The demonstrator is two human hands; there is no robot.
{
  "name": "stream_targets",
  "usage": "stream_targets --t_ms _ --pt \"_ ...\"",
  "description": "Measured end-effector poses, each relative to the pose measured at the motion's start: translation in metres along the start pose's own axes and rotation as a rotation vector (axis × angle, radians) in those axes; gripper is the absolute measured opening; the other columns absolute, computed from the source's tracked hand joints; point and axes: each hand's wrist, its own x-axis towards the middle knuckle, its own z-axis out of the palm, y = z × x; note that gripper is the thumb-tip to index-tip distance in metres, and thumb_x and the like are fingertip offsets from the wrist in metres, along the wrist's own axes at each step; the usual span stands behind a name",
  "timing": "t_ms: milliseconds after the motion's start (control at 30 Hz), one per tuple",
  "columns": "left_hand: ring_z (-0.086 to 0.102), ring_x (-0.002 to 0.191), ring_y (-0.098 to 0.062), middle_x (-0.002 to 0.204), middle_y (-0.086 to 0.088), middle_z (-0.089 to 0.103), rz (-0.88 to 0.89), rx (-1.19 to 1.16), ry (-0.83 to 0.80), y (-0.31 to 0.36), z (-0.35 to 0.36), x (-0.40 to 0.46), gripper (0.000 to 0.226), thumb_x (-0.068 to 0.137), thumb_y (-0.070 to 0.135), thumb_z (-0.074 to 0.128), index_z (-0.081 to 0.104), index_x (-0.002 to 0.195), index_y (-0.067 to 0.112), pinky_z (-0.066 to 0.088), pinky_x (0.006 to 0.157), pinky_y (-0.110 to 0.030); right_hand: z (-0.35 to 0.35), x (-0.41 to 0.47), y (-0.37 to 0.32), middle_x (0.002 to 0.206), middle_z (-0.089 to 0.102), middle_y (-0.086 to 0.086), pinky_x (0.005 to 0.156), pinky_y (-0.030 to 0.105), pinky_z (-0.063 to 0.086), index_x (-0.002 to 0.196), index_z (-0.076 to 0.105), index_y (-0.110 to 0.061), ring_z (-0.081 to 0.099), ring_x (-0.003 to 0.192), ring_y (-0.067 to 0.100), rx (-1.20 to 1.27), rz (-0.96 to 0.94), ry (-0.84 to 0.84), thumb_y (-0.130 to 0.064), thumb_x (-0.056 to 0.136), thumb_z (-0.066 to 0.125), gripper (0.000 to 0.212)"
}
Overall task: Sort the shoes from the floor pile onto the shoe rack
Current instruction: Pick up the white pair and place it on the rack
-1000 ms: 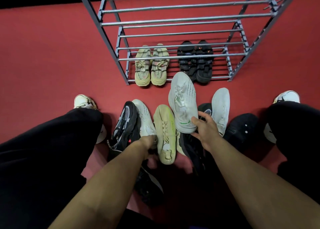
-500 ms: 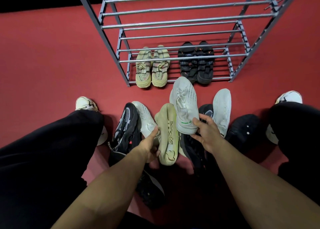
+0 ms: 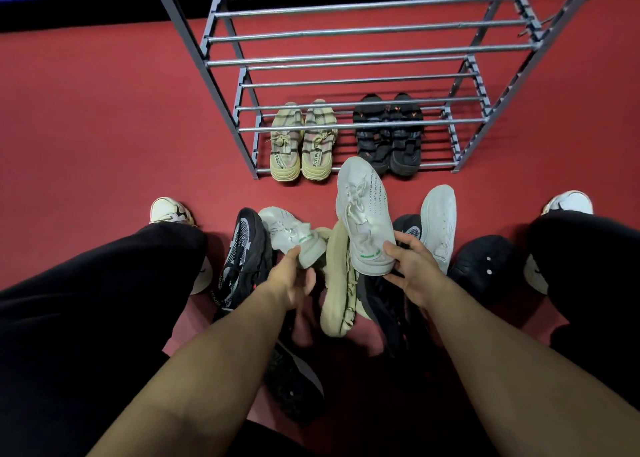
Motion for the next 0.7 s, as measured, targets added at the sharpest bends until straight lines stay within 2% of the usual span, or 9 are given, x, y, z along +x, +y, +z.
stream_targets --t_ms 100,167,233,300,367,400,467,533,700 --pt "0.056 0.063 -0.009 0.078 -0.003 0.061 0.010 -0.011 -0.069 0.016 0.008 -0.017 0.028 0.087 0.040 0.062 0.065 0.090 0.013 0.049 0.039 -0.015 0.009 -0.007 -0.009 0.114 0.072 0.001 0.074 0.036 0.055 0.120 0.062 -0.026 0.068 0.104 0.020 0.021 0.016 -0.016 -0.016 0.091 0.066 0.031" --pt "0.058 0.067 -0.011 0.079 -0.003 0.059 0.033 0.017 -0.090 0.023 0.015 -0.033 0.026 0.085 0.039 0.062 0.064 0.091 0.013 0.052 0.042 -0.016 0.018 -0.015 -0.016 0.117 0.071 0.000 0.074 0.035 0.053 0.123 0.061 -0.026 0.066 0.108 0.020 0.060 0.031 -0.033 -0.018 0.092 0.065 0.032" --pt "0.059 0.061 -0.010 0.072 -0.001 0.059 0.082 0.115 -0.128 0.029 0.022 -0.052 0.019 0.083 0.034 0.062 0.063 0.088 0.016 0.051 0.043 -0.016 0.027 -0.023 -0.024 0.117 0.070 -0.002 0.073 0.034 0.051 0.122 0.061 -0.028 0.065 0.106 0.019 0.123 0.040 -0.040 -0.022 0.093 0.063 0.030" --pt "0.056 0.048 -0.008 0.064 0.002 0.058 0.150 0.211 -0.133 0.038 0.028 -0.070 0.015 0.081 0.033 0.061 0.062 0.087 0.019 0.044 0.037 -0.015 0.032 -0.031 -0.032 0.109 0.070 -0.003 0.064 0.029 0.048 0.122 0.062 -0.027 0.063 0.088 0.016 0.163 0.033 -0.059 -0.025 0.094 0.063 0.029" --pt "0.052 0.043 -0.007 0.056 0.004 0.058 0.220 0.268 -0.104 0.051 0.030 -0.086 0.016 0.078 0.035 0.062 0.064 0.084 0.020 0.041 0.037 -0.015 0.035 -0.037 -0.039 0.095 0.069 0.000 0.049 0.024 0.041 0.125 0.060 -0.021 0.054 0.063 0.012 0.201 0.006 -0.081 -0.022 0.095 0.062 0.031" --pt "0.051 0.043 -0.007 0.054 0.005 0.058 0.243 0.287 -0.097 0.057 0.030 -0.094 0.017 0.076 0.036 0.064 0.065 0.083 0.020 0.041 0.037 -0.015 0.035 -0.040 -0.043 0.093 0.068 0.002 0.044 0.022 0.038 0.127 0.058 -0.018 0.049 0.056 0.011 0.223 -0.009 -0.080 -0.019 0.095 0.061 0.032" --pt "0.050 0.042 -0.008 0.053 0.006 0.057 0.272 0.313 -0.109 0.069 0.031 -0.107 0.020 0.072 0.038 0.065 0.066 0.082 0.021 0.040 0.038 -0.015 0.035 -0.045 -0.051 0.099 0.067 0.005 0.041 0.020 0.040 0.129 0.056 -0.016 0.048 0.058 0.011 0.241 -0.028 -0.065 -0.017 0.095 0.061 0.034" --pt "0.048 0.043 -0.008 0.055 0.005 0.057 0.310 0.329 -0.137 0.080 0.032 -0.115 0.024 0.069 0.039 0.064 0.066 0.085 0.021 0.039 0.039 -0.016 0.034 -0.049 -0.061 0.100 0.068 0.006 0.046 0.021 0.046 0.127 0.056 -0.017 0.056 0.063 0.014 0.236 -0.053 -0.059 -0.015 0.094 0.063 0.033" --pt "0.052 0.051 -0.011 0.067 0.000 0.059 0.407 0.260 -0.120 0.106 0.043 -0.118 0.027 0.075 0.035 0.064 0.067 0.094 0.016 0.040 0.038 -0.017 0.047 -0.044 -0.089 0.103 0.070 0.011 0.046 0.024 0.047 0.120 0.055 -0.017 0.061 0.068 0.018 0.158 -0.137 -0.040 -0.014 0.093 0.064 0.028"
